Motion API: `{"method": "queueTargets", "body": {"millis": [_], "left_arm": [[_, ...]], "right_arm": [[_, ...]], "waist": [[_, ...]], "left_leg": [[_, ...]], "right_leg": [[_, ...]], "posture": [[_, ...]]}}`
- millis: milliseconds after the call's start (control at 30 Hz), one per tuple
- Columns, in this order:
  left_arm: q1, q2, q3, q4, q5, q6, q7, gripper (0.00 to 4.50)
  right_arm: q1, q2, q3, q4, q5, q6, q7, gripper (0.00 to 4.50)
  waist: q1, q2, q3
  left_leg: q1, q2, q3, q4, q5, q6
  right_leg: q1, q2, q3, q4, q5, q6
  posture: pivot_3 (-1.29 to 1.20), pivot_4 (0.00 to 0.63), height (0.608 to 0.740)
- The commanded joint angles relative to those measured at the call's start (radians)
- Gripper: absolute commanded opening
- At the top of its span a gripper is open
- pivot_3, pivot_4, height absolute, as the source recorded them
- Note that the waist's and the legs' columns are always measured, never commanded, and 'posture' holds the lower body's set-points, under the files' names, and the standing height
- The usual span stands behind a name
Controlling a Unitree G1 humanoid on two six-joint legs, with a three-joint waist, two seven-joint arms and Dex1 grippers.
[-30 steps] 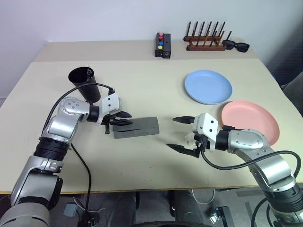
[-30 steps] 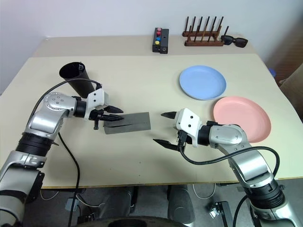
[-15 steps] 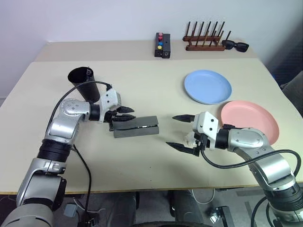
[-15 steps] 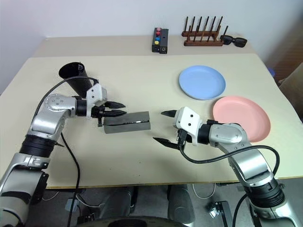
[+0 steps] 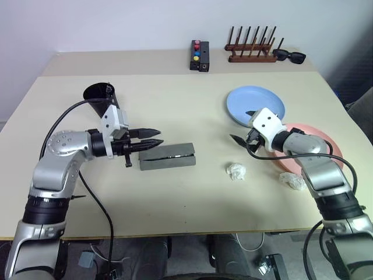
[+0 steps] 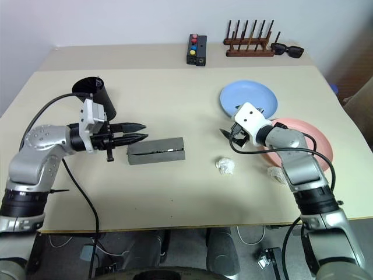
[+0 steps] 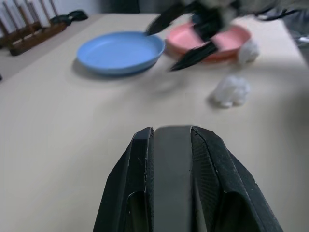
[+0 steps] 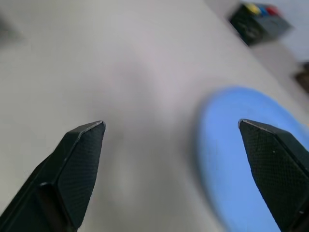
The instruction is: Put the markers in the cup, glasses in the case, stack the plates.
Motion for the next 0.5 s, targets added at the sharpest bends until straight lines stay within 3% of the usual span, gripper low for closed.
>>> {"method": "queueTargets", "body": {"millis": [33,200,233,333,500], "left_arm": [[0.064,-0.011,0.018,-0.118,-0.057,0.034,0.044,1.19],[0.133,-0.040,0.025,-0.183,-0.105,0.075,0.104,1.19],[0.144,-0.049,0.026,-0.194,-0.120,0.083,0.117,1.17],[0.157,-0.062,0.026,-0.209,-0.135,0.090,0.148,1.16],[0.155,-0.063,0.020,-0.204,-0.138,0.085,0.167,1.16]], "right_arm": [[-0.089,0.021,0.029,0.186,-0.096,-0.109,-0.068,4.50],[-0.161,0.043,0.054,0.401,-0.152,-0.191,-0.087,4.50],[-0.175,0.047,0.059,0.446,-0.164,-0.211,-0.099,4.26],[-0.200,0.052,0.068,0.523,-0.191,-0.260,-0.119,3.18],[-0.196,0.052,0.059,0.530,-0.200,-0.302,-0.115,0.61]], "waist": [[-0.002,0.000,0.000],[-0.002,0.000,0.000],[-0.003,0.000,0.000],[-0.001,0.000,0.000],[-0.002,0.000,0.000]], "left_leg": [[0.000,0.000,0.000,0.000,0.000,0.000],[0.000,0.000,0.000,0.000,0.000,0.000],[0.001,0.000,0.000,0.000,0.000,0.000],[0.001,0.000,0.000,0.001,0.000,0.000],[0.001,0.000,0.000,0.000,0.000,0.000]], "right_leg": [[0.000,0.000,0.000,0.000,0.000,0.000],[0.000,0.000,0.000,0.000,0.000,0.000],[0.001,0.000,0.000,0.000,0.000,0.000],[0.002,0.000,0.000,0.000,-0.001,-0.003],[0.002,0.000,0.000,-0.001,-0.001,-0.003]], "posture": [[0.00,0.150,0.739],[0.00,0.150,0.739],[0.00,0.150,0.739],[0.00,0.150,0.739],[0.00,0.150,0.739]]}}
